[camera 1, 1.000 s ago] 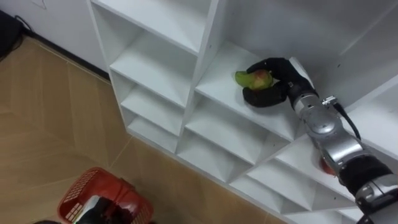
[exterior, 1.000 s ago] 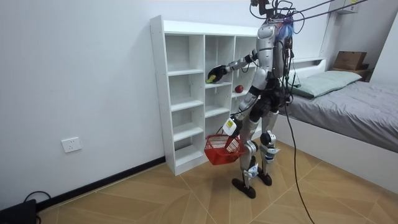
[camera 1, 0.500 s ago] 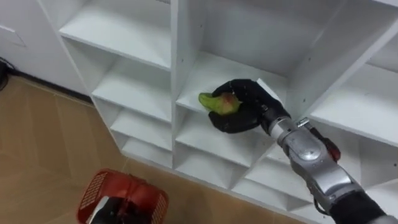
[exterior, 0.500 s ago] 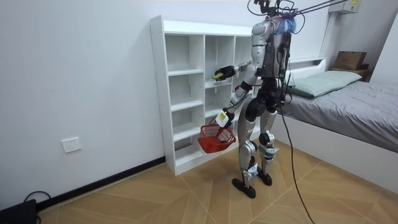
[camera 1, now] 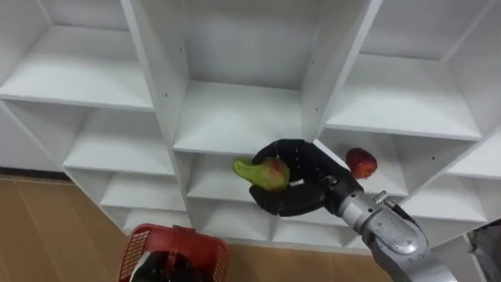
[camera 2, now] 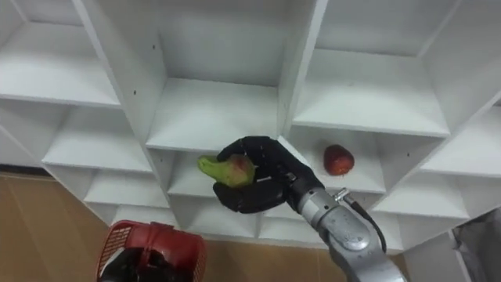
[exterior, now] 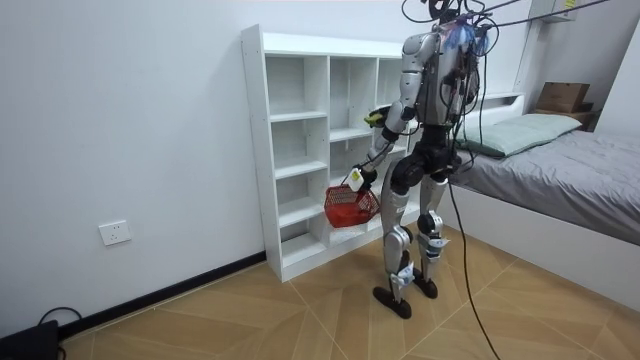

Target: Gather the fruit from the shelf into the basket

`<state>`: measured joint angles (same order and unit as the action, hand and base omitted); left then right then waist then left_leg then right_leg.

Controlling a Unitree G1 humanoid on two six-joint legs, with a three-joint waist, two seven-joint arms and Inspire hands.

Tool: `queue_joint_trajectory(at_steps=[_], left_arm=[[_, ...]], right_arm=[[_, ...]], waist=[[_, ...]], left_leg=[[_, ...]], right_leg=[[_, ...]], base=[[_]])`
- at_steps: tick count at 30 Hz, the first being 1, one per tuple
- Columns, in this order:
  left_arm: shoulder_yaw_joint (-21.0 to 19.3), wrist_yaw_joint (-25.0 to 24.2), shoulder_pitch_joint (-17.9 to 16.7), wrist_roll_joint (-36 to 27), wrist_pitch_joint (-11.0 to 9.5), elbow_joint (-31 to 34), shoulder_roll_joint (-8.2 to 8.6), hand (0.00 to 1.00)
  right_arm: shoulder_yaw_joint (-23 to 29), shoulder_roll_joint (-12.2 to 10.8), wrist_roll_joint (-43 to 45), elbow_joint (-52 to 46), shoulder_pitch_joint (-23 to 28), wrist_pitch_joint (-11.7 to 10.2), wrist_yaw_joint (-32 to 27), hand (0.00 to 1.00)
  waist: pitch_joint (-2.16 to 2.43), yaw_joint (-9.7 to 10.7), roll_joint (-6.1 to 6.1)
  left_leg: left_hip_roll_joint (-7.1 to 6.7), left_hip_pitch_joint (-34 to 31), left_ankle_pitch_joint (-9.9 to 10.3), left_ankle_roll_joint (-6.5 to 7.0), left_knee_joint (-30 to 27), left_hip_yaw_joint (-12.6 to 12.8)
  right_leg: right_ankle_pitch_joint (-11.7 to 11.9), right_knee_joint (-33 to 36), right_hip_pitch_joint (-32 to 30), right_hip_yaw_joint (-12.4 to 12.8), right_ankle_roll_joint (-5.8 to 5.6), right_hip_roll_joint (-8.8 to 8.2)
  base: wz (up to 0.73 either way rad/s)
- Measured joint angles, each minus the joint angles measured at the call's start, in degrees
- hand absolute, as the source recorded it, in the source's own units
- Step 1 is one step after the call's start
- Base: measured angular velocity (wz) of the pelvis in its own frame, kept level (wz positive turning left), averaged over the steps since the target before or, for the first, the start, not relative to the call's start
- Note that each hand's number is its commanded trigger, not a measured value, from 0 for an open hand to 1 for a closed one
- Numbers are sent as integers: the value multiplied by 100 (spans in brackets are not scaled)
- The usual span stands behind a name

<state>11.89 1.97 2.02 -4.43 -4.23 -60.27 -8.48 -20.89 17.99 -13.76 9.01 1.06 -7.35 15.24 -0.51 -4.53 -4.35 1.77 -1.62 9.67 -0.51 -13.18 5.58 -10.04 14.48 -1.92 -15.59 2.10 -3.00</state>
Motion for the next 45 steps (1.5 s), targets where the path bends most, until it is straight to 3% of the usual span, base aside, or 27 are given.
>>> queue_joint_trajectory(at_steps=[4, 8, 17, 24, 28, 36, 40, 45], left_arm=[[143, -45, -292, -47, -2, 462, -7, 100], [287, -55, -436, -49, -35, 883, -2, 100], [460, -151, -613, -47, -84, 1428, -35, 100], [620, -294, -612, -48, -157, 1937, -2, 100], [660, -368, -602, -175, -263, 2024, 4, 100], [743, -539, -573, -178, -266, 2021, 13, 100], [758, -654, -494, -180, -267, 2025, 20, 100], [758, -704, -453, -177, -288, 2027, 25, 100]], right_arm=[[38, -32, 84, -106, 445, 3, 67, 100], [31, -133, 294, -102, 716, 4, 172, 100], [-36, -286, 271, 157, 869, 117, 318, 100], [-51, -451, 313, 533, 929, 124, 347, 100], [-46, -459, 373, 686, 910, 111, 340, 100], [-33, -466, 536, 1117, 892, 118, 375, 100], [-33, -466, 535, 1128, 889, 118, 378, 100], [-34, -465, 535, 1203, 830, 115, 438, 100]], waist=[[37, 136, 116], [14, 228, 195], [-12, 260, 301], [28, 262, 386], [29, 268, 372], [-12, 287, 383], [-65, 298, 470], [-58, 311, 524]], left_leg=[[4, 144, 58, 8, 4, 52], [10, 289, 65, 3, 64, 100], [65, 408, 112, -25, 134, 252], [69, 392, 125, -28, 175, 317], [60, 220, 123, -25, 133, 330], [69, 64, 124, -25, -4, 353], [84, -23, 129, -22, -45, 347], [89, -164, 127, -21, -77, 348]], right_leg=[[-15, -38, 138, 54, -22, 12], [-18, -51, 219, 123, -28, 27], [-20, -84, 202, 340, -24, 106], [-30, -80, 130, 403, -26, 112], [-31, 42, -55, 457, -24, 98], [-40, 67, -216, 450, -16, 84], [-36, 102, -285, 432, -5, 85], [-33, 156, -409, 430, 10, 82]], base=[[-6], [-8], [-12], [-6], [-7], [0], [2], [0]])
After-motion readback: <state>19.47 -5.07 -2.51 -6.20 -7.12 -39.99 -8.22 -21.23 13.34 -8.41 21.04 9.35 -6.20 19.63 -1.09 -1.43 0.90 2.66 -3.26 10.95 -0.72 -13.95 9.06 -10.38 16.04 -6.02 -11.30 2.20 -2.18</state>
